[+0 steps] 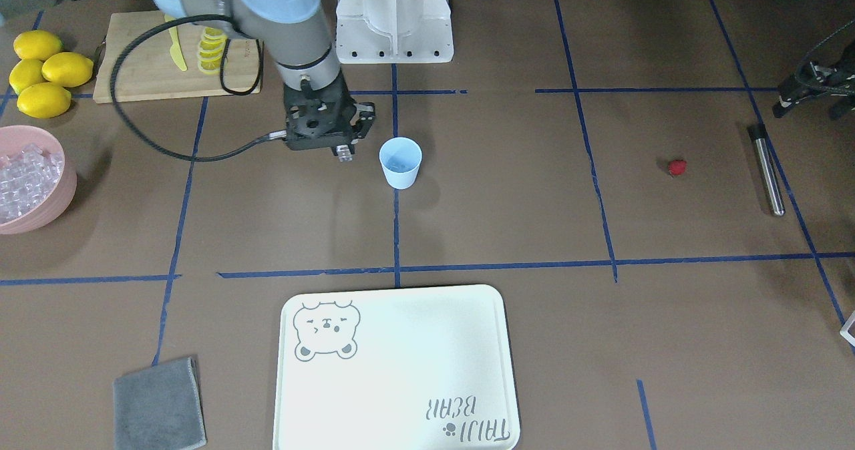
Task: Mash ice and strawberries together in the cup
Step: 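Carry the ice cube with the right gripper over the cup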
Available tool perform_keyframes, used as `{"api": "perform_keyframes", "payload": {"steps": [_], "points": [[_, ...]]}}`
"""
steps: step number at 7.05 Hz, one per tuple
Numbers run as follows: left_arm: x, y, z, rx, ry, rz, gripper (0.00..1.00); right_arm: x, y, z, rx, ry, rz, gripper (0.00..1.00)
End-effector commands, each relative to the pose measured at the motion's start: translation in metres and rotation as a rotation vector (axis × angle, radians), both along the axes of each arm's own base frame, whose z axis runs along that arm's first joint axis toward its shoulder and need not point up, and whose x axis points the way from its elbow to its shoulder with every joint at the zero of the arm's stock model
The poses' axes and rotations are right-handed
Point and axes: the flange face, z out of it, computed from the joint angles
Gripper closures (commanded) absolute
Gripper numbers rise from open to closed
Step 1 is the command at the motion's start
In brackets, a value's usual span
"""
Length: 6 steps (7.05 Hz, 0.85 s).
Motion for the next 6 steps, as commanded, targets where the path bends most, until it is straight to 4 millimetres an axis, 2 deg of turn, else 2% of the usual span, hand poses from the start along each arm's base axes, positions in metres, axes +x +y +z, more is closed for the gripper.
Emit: {"api": "perform_keyframes", "payload": {"steps": [1, 3, 4, 6], "points": [[0.0, 0.0, 0.002, -0.004, -0.001, 0.0, 0.0, -0.044, 0.015, -0.019, -0.011, 0.018, 0.013, 0.99], [0.0, 0.0, 0.002, -0.004, -0.001, 0.0, 0.0, -0.053, 0.019, -0.017, 0.002, 0.032, 0.016, 0.99], [0.0, 0.0, 0.002, -0.004, -0.001, 0.0, 0.0, -0.055, 0.021, -0.025, -0.005, 0.022, 0.023, 0.98], [0.0, -0.001, 0.001, -0.001, 0.0, 0.0, 0.0, -0.061, 0.02, -0.024, -0.01, 0.028, 0.022, 0.98]]}}
